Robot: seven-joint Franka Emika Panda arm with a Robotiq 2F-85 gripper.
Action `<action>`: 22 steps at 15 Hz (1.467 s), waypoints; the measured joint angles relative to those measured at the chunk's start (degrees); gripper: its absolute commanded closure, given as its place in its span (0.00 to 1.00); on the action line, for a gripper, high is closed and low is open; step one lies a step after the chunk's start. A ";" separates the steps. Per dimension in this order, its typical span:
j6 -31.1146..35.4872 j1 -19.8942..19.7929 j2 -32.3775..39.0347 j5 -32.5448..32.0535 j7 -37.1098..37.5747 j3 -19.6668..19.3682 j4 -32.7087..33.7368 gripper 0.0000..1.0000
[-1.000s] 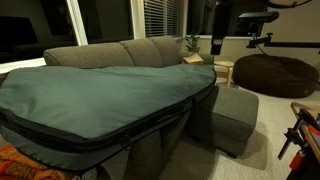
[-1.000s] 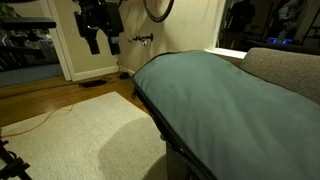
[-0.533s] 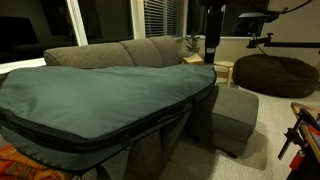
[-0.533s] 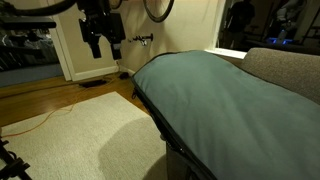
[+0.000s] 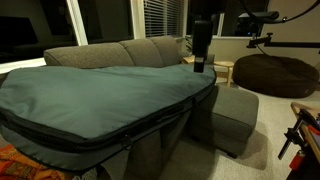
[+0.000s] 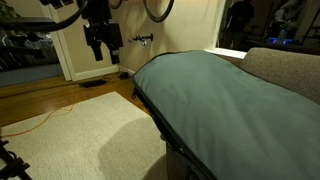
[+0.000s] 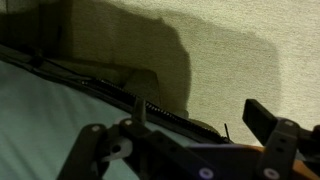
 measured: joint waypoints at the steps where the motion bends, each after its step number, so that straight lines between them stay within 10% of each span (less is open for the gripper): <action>1: 0.52 0.08 0.45 0.52 0.73 0.02 0.05 0.00; 22: 16.96 2.92 9.97 2.85 9.36 0.95 0.72 0.00</action>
